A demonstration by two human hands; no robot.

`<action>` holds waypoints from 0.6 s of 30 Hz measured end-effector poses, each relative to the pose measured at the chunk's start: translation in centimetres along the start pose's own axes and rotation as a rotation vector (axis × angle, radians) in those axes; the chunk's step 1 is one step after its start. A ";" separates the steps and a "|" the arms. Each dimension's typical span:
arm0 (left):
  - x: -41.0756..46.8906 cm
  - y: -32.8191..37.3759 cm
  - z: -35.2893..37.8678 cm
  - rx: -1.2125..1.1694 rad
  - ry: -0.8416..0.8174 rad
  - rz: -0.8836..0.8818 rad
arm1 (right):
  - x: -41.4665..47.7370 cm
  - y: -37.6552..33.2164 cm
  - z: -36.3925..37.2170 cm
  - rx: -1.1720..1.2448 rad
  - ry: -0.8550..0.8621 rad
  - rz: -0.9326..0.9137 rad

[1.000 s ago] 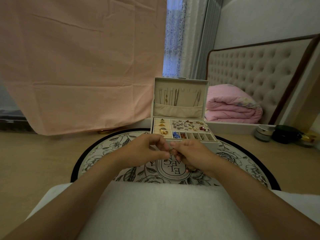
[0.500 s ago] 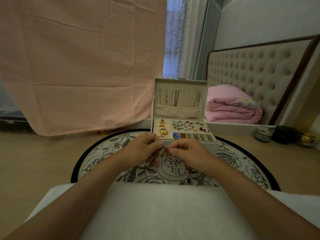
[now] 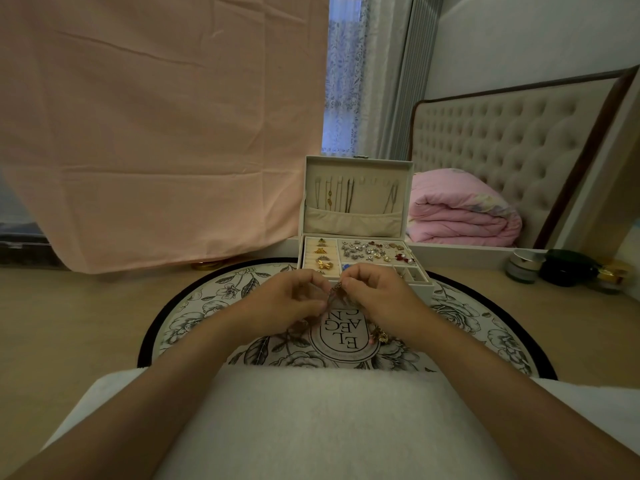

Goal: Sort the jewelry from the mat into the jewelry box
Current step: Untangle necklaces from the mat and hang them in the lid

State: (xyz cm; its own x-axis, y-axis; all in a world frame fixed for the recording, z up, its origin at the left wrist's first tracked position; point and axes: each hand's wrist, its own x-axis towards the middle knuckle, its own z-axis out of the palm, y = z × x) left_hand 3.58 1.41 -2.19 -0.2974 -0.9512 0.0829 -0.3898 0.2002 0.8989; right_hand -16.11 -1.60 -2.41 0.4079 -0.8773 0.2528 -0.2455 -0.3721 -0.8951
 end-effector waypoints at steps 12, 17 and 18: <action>0.3 1.6 0.0 -0.035 0.130 -0.059 | 0.2 0.6 0.4 -0.187 -0.002 -0.041; 0.4 1.0 -0.4 0.052 0.011 -0.113 | -0.2 0.3 0.7 -0.357 -0.109 -0.027; 0.5 0.8 -0.5 0.068 0.005 -0.110 | -0.2 0.3 0.6 -0.355 -0.110 -0.019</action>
State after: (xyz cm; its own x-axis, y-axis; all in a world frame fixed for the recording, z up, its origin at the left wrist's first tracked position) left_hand 3.57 1.00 -1.24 -0.2455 -0.9693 -0.0119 -0.4781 0.1104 0.8713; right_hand -15.72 -1.33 -2.92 0.5028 -0.8384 0.2104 -0.5185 -0.4873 -0.7027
